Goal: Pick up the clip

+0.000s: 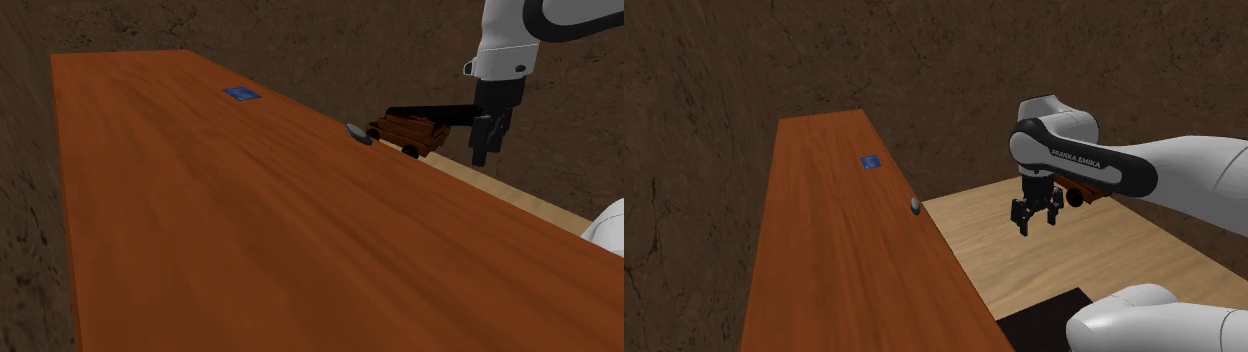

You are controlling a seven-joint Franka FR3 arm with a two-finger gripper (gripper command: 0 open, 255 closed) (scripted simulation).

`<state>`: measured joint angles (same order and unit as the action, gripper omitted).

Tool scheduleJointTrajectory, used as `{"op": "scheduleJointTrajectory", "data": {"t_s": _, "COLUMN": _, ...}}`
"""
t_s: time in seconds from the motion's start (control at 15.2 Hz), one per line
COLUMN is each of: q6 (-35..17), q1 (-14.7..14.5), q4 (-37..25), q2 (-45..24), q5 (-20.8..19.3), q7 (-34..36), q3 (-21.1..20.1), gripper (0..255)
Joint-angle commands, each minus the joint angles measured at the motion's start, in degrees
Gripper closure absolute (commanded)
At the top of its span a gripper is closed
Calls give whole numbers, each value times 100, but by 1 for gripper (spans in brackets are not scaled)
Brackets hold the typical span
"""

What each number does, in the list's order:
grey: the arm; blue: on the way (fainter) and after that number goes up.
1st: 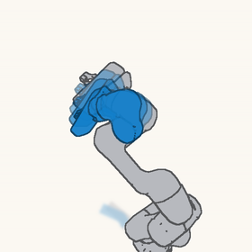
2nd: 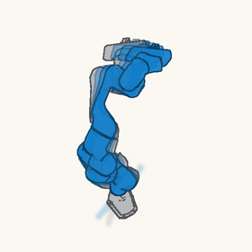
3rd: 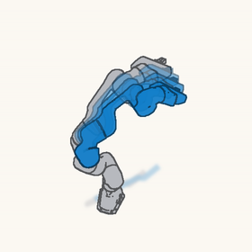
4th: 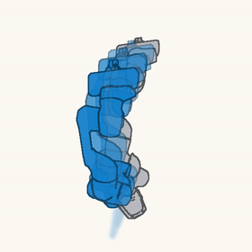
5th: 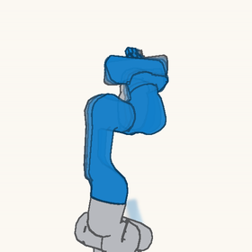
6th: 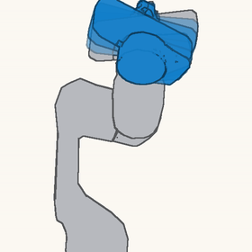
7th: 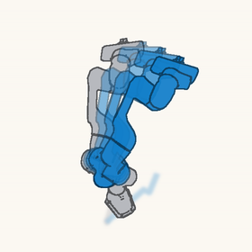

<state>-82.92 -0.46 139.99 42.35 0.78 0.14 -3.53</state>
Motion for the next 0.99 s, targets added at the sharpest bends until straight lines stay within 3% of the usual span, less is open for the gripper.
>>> {"op": "scheduleJointTrajectory", "data": {"t_s": 0.0, "q6": 0, "q1": 0, "q4": 0, "q2": 0, "q5": 0, "q7": 0, "q3": 0, "gripper": 0}}
{"op": "scheduleJointTrajectory", "data": {"t_s": 0.46, "q6": 21, "q1": -237, "q4": -948, "q2": -663, "q5": 597, "q7": 875, "q3": -700, "gripper": 0}}
{"op": "scheduleJointTrajectory", "data": {"t_s": 0.92, "q6": 53, "q1": -359, "q4": -2149, "q2": -1519, "q5": 913, "q7": 1770, "q3": -1362, "gripper": 0}}
